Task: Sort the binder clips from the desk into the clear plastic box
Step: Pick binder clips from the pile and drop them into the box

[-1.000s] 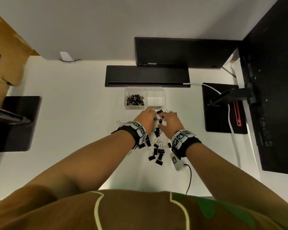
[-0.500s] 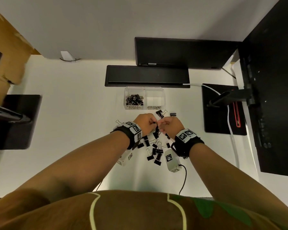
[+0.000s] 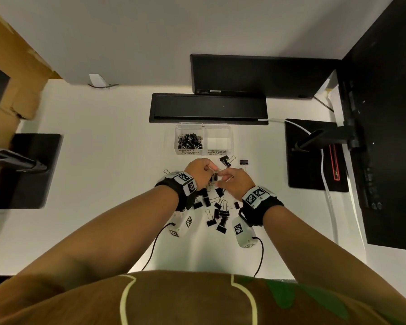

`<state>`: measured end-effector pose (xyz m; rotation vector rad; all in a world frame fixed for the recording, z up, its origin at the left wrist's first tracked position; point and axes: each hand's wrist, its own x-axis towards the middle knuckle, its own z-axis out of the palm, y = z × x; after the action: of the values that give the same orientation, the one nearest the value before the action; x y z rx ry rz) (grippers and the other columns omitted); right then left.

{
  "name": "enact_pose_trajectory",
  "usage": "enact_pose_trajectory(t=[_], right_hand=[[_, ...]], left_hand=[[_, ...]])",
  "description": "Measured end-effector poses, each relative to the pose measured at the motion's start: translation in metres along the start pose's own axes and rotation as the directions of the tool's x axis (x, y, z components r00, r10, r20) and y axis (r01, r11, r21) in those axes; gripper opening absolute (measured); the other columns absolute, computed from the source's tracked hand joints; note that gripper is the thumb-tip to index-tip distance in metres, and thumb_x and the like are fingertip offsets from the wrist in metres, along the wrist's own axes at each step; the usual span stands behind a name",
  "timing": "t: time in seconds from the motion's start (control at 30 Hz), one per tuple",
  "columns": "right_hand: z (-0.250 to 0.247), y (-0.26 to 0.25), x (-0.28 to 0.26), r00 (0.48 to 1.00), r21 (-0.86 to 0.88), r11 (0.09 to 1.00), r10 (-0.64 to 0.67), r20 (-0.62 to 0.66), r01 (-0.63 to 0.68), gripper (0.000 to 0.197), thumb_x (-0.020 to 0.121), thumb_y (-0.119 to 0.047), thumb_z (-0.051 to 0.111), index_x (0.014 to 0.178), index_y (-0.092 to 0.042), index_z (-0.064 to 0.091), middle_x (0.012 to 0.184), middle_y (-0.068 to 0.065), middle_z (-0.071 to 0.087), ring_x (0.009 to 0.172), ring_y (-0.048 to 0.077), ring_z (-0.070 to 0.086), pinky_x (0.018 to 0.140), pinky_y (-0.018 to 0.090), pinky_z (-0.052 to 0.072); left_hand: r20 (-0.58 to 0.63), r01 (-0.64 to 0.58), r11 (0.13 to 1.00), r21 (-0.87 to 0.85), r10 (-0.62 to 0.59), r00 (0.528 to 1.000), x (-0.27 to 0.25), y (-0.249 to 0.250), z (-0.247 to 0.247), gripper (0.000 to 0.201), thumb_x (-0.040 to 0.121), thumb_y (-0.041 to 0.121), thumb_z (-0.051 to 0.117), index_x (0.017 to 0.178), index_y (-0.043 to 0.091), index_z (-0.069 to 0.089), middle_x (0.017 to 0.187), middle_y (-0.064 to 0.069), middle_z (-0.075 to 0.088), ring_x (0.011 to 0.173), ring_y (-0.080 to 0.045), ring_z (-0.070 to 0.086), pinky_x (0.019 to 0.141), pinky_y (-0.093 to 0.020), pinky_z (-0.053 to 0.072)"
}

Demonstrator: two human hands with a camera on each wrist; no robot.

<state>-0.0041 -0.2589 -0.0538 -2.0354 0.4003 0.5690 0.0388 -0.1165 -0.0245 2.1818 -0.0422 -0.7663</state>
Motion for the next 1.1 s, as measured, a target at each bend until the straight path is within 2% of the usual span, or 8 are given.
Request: enact_pose_trajectory(t=[0.13,0.23,0.33,0.4,0.47,0.67,0.87,1.1], right_hand=[[0.004,-0.006,-0.001,0.998,-0.047,0.998,-0.047,-0.043,0.045,0.038,0.081,-0.025,0.07,0.117,-0.019,0.059,0.092,0.0,0.056,0.081,0.013,0.054,0.062,0.017,0.039],[0.006,-0.01,-0.001,0.994,-0.049,0.995,-0.094,-0.059,0.091,0.029,0.081,-0.02,0.069,0.109,-0.015,0.063,0.087,0.001,0.057,0.079,0.014,0.053,0.06,0.014,0.038],[0.004,-0.01,-0.001,0.993,-0.042,0.995,-0.09,-0.072,0.087,0.022,0.082,-0.018,0.068,0.103,-0.01,0.066,0.088,0.002,0.06,0.082,0.014,0.055,0.07,0.02,0.044],[0.001,-0.009,-0.001,0.995,-0.03,0.997,-0.074,-0.073,0.072,0.022,0.082,-0.017,0.069,0.102,-0.008,0.066,0.089,0.003,0.06,0.082,0.014,0.056,0.076,0.022,0.044],[-0.003,-0.011,-0.001,0.994,-0.045,0.996,-0.076,-0.084,0.072,0.023,0.082,-0.017,0.069,0.102,-0.007,0.067,0.089,0.002,0.061,0.082,0.013,0.055,0.078,0.023,0.045],[-0.005,-0.018,-0.004,0.998,0.078,0.996,-0.046,-0.033,0.049,0.017,0.09,-0.008,0.055,0.102,-0.003,0.065,0.082,0.01,0.064,0.057,0.011,0.056,0.056,0.019,0.05],[-0.003,-0.02,-0.002,0.993,0.047,0.996,-0.07,-0.1,0.075,0.018,0.092,-0.014,0.052,0.104,-0.007,0.064,0.078,-0.002,0.06,0.068,0.014,0.059,0.081,0.043,0.055],[0.0,-0.029,-0.005,0.947,-0.218,0.947,-0.276,-0.164,0.238,0.023,0.097,-0.012,0.041,0.113,-0.007,0.057,0.116,0.009,0.054,0.093,0.011,0.048,0.086,0.019,0.037]], left_hand=[[0.054,0.036,0.999,0.0,-0.036,0.998,-0.005,0.003,-0.006,0.032,0.094,0.001,0.04,0.112,0.006,0.066,0.093,-0.013,0.064,0.056,-0.01,0.049,0.036,-0.001,0.031],[0.103,0.05,0.999,-0.009,-0.049,0.993,-0.008,0.01,-0.011,0.031,0.094,-0.003,0.042,0.119,-0.001,0.062,0.123,-0.025,0.061,0.092,-0.03,0.062,0.045,0.0,0.036],[0.124,0.09,0.996,0.005,-0.09,0.988,-0.013,0.014,-0.015,0.032,0.097,0.001,0.041,0.123,-0.001,0.058,0.128,-0.026,0.058,0.107,-0.034,0.059,0.056,-0.012,0.042],[0.085,0.087,0.996,0.034,-0.09,0.992,-0.018,0.012,-0.014,0.031,0.098,0.006,0.04,0.12,0.001,0.06,0.125,-0.023,0.061,0.114,-0.038,0.057,0.076,-0.026,0.05],[0.074,0.08,0.995,0.061,-0.084,0.994,-0.02,0.01,-0.011,0.03,0.097,0.01,0.04,0.115,0.001,0.062,0.119,-0.019,0.064,0.109,-0.035,0.059,0.087,-0.033,0.048],[0.064,0.099,0.989,-0.108,-0.092,0.994,-0.009,0.009,-0.002,0.028,0.094,0.003,0.04,0.078,0.017,0.058,0.067,0.0,0.054,0.06,-0.013,0.048,0.054,-0.023,0.04],[0.059,0.038,0.999,-0.001,-0.038,0.998,-0.011,0.012,-0.01,0.023,0.096,0.007,0.039,0.105,0.011,0.061,0.06,0.003,0.042,0.049,-0.01,0.037,0.045,-0.02,0.031],[0.037,0.008,0.999,0.032,-0.009,0.999,-0.016,0.019,-0.016,0.033,0.095,0.003,0.033,0.106,0.004,0.064,0.099,-0.009,0.061,0.052,-0.005,0.037,0.047,-0.02,0.027]])
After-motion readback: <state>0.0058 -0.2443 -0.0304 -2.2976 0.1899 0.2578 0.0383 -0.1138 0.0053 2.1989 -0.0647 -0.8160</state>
